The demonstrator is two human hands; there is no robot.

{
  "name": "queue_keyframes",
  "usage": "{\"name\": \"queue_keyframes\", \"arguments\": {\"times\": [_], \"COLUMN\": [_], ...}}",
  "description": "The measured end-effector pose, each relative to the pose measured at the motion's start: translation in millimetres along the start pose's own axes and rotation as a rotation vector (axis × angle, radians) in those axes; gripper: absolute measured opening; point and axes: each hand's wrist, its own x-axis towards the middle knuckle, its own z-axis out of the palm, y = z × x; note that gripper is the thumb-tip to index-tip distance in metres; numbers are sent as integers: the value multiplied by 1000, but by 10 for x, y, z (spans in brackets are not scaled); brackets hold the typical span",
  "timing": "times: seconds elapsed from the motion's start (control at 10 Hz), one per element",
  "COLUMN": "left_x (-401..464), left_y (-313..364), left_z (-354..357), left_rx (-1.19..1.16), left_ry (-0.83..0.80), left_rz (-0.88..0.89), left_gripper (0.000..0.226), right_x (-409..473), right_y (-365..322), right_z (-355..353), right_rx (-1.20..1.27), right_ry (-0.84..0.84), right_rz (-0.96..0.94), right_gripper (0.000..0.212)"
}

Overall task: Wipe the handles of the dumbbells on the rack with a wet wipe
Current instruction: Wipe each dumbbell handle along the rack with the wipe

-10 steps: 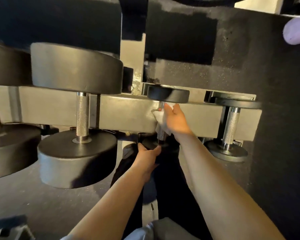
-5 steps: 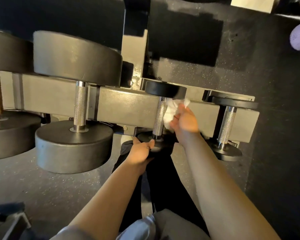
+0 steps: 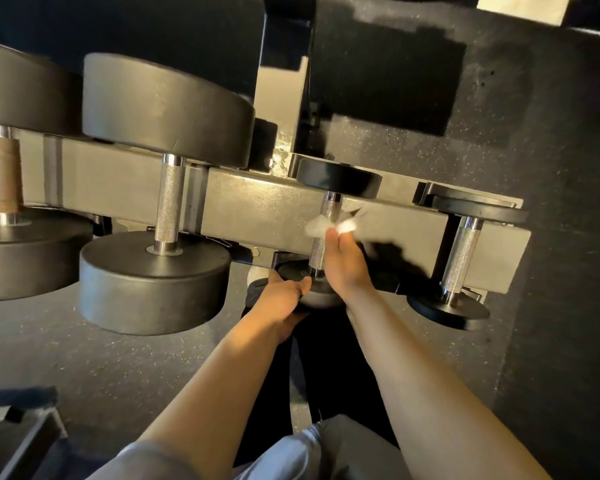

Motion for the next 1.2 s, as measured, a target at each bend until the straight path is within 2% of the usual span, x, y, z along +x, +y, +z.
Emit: {"name": "queue_keyframes", "arguments": {"times": [0.1,0.2,0.3,0.4,0.5,0.6,0.7,0.8,0.9,1.0,1.1,1.2], "left_x": [316,310,318,314,336,291,279,279,321,308,296,261], "left_y": [-41,-45,-63,-61,-70,-47,-37,-42,-42,-73,-121,-110], "left_z": [-36,-49,-61,-51,-66,-56,-49,-58,-87,-95,-115,-110], "left_rx": [-17,7,-24,-48,-59,-51,-64,-61,-40,-90,-101,-112], "left_ry": [-11,-3,1,-1,-14,-9,-18,-24,-26,-43,-75,-115], "left_rz": [-71,-68,-74,-101,-87,-89,-87,-91,-93,-86,-46,-31], "left_gripper": [70,72,72,76,76,75,70,75,78,77,61,52], "right_x": [-60,-47,106,167,54,-81,-156,-241,-72,230,166,18], "right_y": [179,77,-166,-332,-287,-101,61,42,-228,-379,-242,-37], "right_z": [-108,-141,-87,23,92,-12,-101,-134,-143,-44,17,-73], "right_rx": [-214,-197,211,395,183,-182,-599,-593,-156,91,103,-187], "right_ry": [-59,-64,58,133,151,55,-72,-95,9,143,234,131], "right_rz": [77,45,36,-12,-133,-197,-150,-77,-108,-63,-117,-178], "right_gripper": [38,31,23,26,35,48,58,44,30,26,29,31]}}
